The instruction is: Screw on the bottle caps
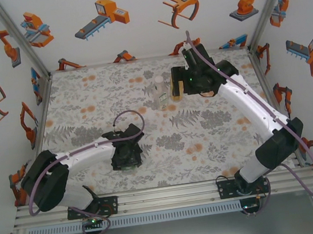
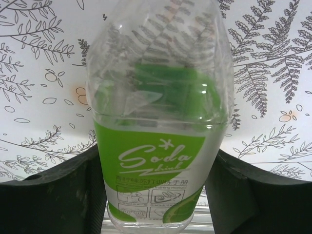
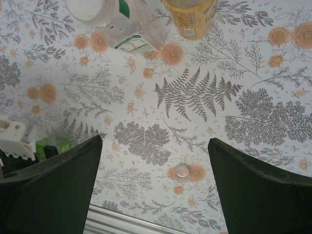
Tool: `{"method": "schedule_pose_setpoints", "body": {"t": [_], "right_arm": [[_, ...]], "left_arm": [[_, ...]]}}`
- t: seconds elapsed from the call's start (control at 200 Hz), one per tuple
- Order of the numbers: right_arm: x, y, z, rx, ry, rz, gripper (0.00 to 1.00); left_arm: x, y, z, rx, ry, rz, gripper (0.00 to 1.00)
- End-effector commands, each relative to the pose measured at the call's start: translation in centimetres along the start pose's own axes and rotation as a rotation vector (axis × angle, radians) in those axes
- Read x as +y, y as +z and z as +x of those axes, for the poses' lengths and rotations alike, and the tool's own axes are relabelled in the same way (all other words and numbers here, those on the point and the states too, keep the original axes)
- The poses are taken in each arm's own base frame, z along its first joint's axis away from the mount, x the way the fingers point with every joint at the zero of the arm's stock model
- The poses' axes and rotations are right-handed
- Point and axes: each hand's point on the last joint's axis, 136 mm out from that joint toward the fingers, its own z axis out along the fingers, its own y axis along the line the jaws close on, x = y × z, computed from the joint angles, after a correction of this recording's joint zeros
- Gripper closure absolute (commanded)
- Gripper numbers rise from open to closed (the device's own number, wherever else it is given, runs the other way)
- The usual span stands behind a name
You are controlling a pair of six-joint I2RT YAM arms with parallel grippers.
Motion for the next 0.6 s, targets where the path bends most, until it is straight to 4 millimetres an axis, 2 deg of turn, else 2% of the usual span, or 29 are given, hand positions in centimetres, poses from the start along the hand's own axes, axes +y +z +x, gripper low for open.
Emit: {"method": "schedule_pose_setpoints", "body": {"t": [0.0, 0.2, 0.366, 0.496, 0.596], "right_arm": [[0.1, -1.5, -0.7, -0.042, 0.02, -0.018, 0.23], [-0.6, -1.7, -0.3, -0.044, 0.03, 0.007, 0.29], [-1.2, -2.2, 0.2, -0.031, 0.032, 0.032, 0.38], [-1.8, -2.8, 1.5, 0.022, 0.045, 0.057, 0.41], [-2.1, -3.1, 2.8, 0.051, 0.06, 0.056, 0.42]], "left_arm": [[0.9, 0.8, 1.0, 0.04, -0.032, -0.017, 0.36], [0.7, 0.8, 1.0, 0.044, -0.015, -0.01, 0.46], [0.6, -0.3, 0.1, -0.013, 0.015, 0.015, 0.57], [-0.4, -2.2, -1.5, -0.104, 0.044, 0.101, 0.62], [-1.7, -4.5, -3.2, -0.198, 0.072, 0.197, 0.65]]}}
